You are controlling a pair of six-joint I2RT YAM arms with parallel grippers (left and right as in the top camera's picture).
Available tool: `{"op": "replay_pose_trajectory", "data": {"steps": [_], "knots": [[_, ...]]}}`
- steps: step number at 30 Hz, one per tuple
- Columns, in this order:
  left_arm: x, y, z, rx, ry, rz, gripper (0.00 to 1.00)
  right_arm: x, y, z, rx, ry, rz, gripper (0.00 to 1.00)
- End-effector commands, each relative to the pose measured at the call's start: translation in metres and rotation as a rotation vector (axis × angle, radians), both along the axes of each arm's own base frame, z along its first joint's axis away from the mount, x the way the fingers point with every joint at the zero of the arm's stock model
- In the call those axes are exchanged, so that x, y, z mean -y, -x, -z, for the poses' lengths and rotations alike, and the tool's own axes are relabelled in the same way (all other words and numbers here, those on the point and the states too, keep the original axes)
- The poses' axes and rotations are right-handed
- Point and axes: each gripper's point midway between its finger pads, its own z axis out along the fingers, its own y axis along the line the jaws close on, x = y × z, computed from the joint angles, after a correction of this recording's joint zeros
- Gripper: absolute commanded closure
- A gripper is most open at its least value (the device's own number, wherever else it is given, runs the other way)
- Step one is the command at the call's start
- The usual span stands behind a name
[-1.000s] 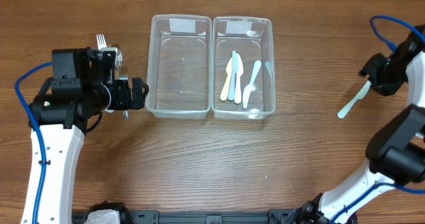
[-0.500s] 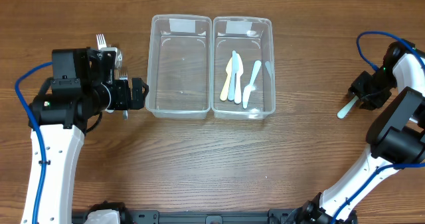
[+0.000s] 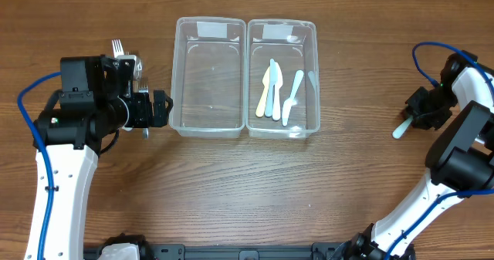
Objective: Pack container
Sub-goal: 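Lower right gripper and grasp the last light-blue knife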
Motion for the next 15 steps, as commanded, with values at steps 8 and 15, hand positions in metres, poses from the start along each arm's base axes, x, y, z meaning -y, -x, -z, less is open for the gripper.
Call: {"op": "replay_pose_trajectory", "data": {"steps": [8, 15], "knots": [[0.000, -0.004, -0.007, 0.022, -0.011, 0.017, 0.00, -0.012, 0.030, 0.029, -0.115, -0.035, 0.013, 0.96], [0.000, -0.004, -0.007, 0.022, -0.011, 0.017, 0.00, -0.039, 0.007, 0.009, -0.057, -0.014, -0.080, 0.96]]}}
